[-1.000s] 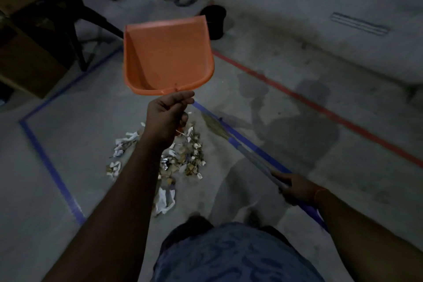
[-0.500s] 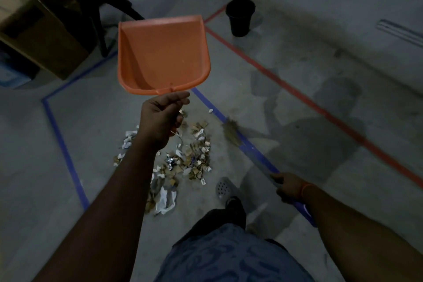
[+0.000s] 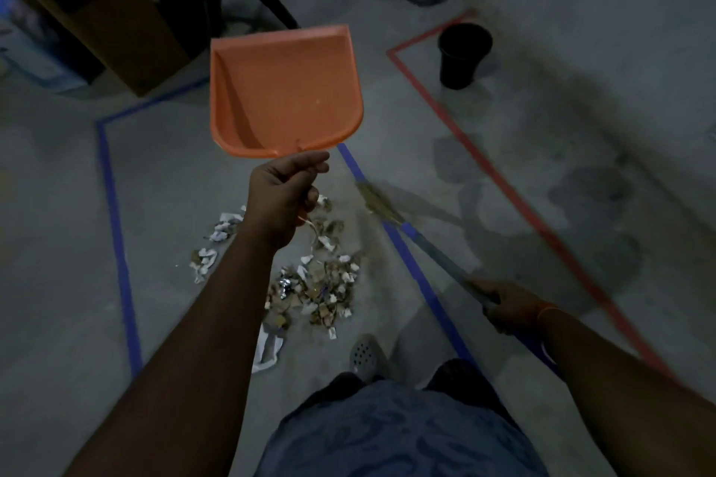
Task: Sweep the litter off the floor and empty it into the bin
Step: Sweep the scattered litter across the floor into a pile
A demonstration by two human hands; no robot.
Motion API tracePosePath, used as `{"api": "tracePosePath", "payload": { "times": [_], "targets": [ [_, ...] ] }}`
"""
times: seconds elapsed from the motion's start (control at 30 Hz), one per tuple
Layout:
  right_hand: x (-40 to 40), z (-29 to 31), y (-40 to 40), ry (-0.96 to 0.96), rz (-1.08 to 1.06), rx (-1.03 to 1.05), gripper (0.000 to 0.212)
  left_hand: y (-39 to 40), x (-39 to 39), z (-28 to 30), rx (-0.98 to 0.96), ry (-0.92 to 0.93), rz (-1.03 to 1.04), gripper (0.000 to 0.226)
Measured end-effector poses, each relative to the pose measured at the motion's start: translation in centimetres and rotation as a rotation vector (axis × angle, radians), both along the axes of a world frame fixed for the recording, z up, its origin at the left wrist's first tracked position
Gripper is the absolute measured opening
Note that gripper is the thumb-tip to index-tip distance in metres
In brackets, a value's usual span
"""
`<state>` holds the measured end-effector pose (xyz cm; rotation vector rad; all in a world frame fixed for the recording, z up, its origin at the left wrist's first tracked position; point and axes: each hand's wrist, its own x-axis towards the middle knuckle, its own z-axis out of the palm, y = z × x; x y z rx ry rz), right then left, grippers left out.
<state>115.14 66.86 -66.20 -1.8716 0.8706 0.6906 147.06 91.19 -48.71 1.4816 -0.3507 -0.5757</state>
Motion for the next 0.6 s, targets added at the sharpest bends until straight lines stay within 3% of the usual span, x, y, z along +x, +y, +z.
{"api": "tracePosePath", "payload": {
  "times": [0.1, 0.27, 0.37, 0.6],
  "targets": [
    [3.2, -0.9, -3.0, 0.056, 0.045, -0.029, 0.076, -0.2, 0.9, 0.1, 0.013, -0.002, 0.074, 0.030],
    [7.9, -1.9, -7.2, 0.117, 0.293, 0.002, 0.064, -1.8, 1.1, 0.1, 0.041, -0.023, 0.237, 0.030],
    [8.7, -1.4, -10.6, 0.158, 0.422, 0.055, 0.073, -3.7, -0.1, 0.0, 0.041, -0.001, 0.327, 0.031],
    [9.7, 0.4, -20.1, 0.058, 0.548, 0.134, 0.076, -8.2, -2.5, 0.4, -0.028, 0.025, 0.539, 0.029]
  ]
}}
